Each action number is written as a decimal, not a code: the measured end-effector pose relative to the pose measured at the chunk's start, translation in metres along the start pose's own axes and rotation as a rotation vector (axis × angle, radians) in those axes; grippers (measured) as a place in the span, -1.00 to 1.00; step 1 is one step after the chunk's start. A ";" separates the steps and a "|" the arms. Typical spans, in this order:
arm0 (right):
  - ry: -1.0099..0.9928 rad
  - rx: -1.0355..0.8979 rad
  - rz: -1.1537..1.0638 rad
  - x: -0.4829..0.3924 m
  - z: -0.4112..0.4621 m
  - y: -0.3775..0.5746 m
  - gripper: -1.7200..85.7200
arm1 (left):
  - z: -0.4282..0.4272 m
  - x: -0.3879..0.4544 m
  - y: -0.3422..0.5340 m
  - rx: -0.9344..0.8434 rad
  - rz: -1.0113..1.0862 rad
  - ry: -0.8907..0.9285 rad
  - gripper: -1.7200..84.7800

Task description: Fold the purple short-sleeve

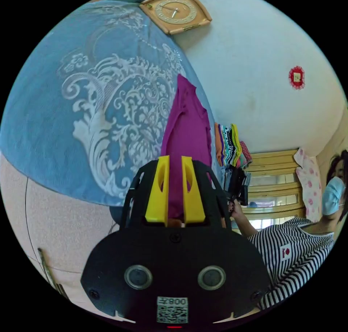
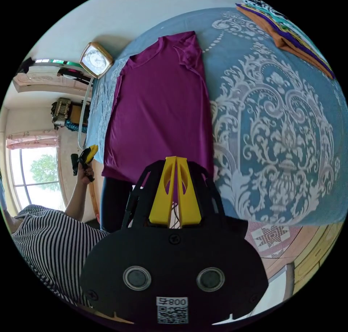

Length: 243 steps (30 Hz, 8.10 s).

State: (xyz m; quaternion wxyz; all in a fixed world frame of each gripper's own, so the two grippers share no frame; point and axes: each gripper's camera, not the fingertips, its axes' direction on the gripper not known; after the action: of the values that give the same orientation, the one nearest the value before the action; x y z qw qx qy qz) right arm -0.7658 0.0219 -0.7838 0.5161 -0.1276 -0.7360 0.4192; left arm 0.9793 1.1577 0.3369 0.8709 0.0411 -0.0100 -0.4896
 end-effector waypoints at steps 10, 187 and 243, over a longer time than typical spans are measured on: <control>-0.114 0.062 0.123 0.129 -0.037 0.197 -0.95 | -0.012 -0.047 0.125 -0.078 -0.207 0.054 -0.70; -0.577 0.206 0.167 0.320 0.384 -0.023 -0.93 | 0.146 0.051 -0.309 0.049 -0.196 0.284 -0.82; 0.390 0.129 -0.467 -0.234 0.155 -0.325 -0.96 | 0.168 0.307 -0.386 -0.136 0.434 -0.292 -0.95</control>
State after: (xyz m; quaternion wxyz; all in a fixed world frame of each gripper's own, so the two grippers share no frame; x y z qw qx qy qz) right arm -0.7192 -0.3989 -0.7117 0.7369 0.0002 -0.6045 0.3027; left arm 0.8008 0.6857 0.4663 0.9455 -0.0916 -0.1114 -0.2919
